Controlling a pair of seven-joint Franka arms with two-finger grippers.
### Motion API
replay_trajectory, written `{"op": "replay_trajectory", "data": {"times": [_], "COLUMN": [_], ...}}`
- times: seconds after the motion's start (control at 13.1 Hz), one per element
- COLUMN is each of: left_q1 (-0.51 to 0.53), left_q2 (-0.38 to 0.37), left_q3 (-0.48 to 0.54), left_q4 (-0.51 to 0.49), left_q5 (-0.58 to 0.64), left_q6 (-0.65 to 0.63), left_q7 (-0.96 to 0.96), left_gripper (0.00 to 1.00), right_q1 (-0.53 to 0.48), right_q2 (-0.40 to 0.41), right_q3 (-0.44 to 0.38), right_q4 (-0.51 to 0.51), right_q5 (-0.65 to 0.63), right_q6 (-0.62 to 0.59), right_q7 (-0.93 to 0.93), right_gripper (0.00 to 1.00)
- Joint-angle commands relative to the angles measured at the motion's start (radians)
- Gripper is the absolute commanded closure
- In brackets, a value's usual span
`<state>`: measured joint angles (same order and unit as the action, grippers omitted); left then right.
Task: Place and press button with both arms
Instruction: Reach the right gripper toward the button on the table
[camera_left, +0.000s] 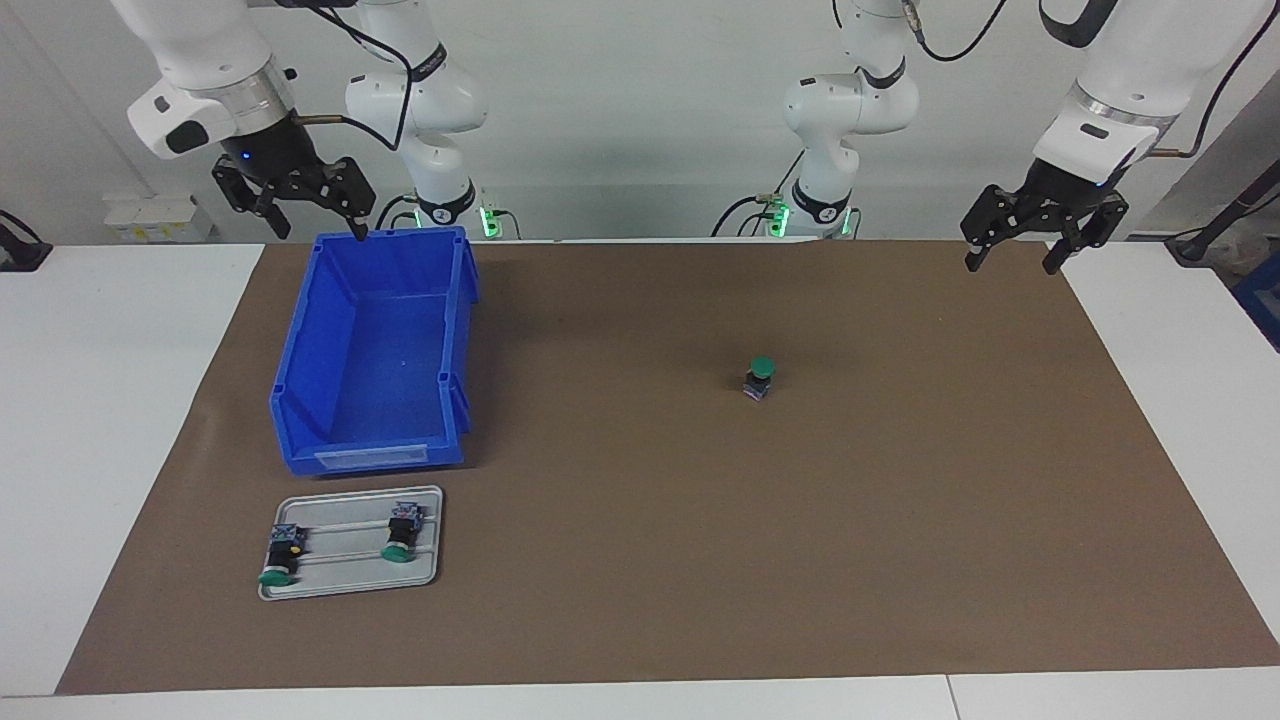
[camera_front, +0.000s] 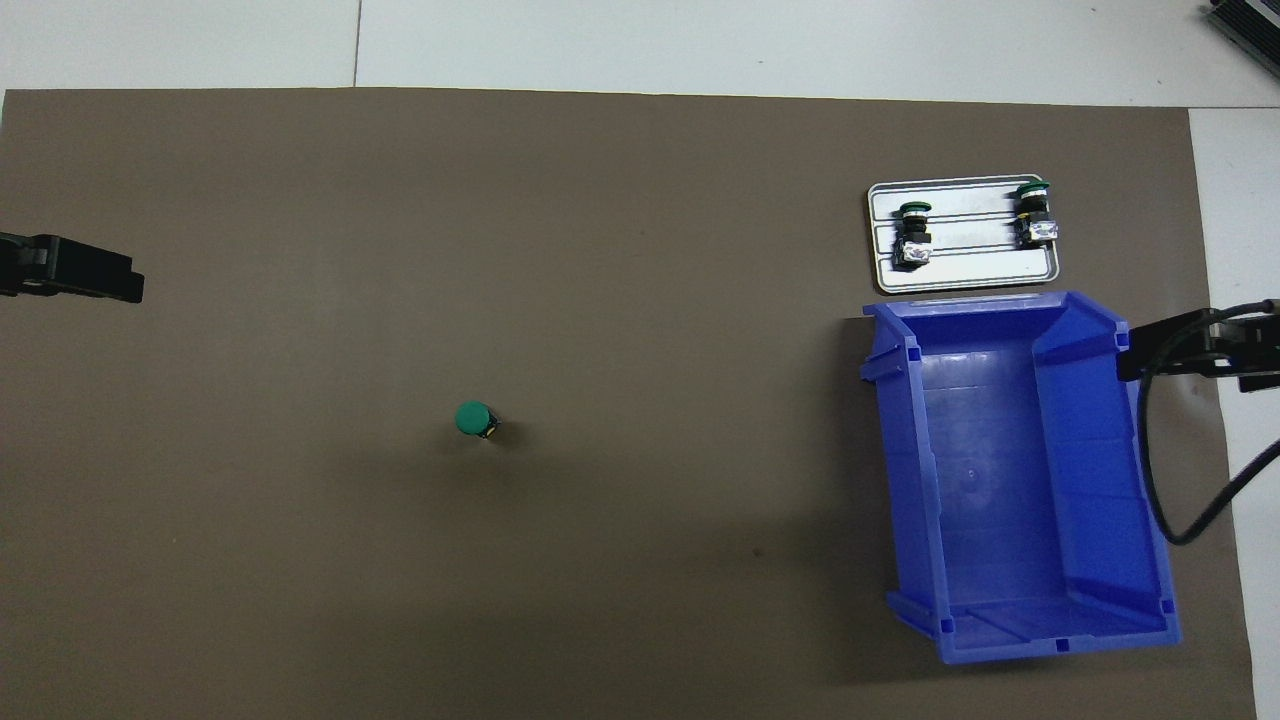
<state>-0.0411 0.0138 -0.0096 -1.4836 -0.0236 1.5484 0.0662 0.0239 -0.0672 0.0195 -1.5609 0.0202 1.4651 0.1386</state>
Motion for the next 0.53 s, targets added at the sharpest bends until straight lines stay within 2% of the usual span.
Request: {"op": "replay_trajectory", "data": {"times": [0.0,0.23,0.46], "left_q1": [-0.014,-0.013,-0.013], "left_q2": [-0.008,-0.024,-0.044], "left_q3": [0.02,0.016,0.014], "left_q4": [0.016,-0.013,-0.056], "left_q5": [-0.007,-0.009,-0.009], "left_q6": [-0.101,-0.12,-0.091], "left_q7": [0.017,0.032,0.064], "left_gripper": [0.0,0.0,0.0], "right_q1": [0.013,0.105,0.232], "right_q2": [-0.006,0.009,0.01], "right_q3": [0.014,0.016,0.016], "right_q4": [-0.014,-0.028,-0.106], "right_q5": [0.021,0.021,0.02], "right_q6": [0.037,0.049,0.179], "right_q7": [0.024,0.178,0.298], "right_gripper": [0.02,0.03,0.04]}}
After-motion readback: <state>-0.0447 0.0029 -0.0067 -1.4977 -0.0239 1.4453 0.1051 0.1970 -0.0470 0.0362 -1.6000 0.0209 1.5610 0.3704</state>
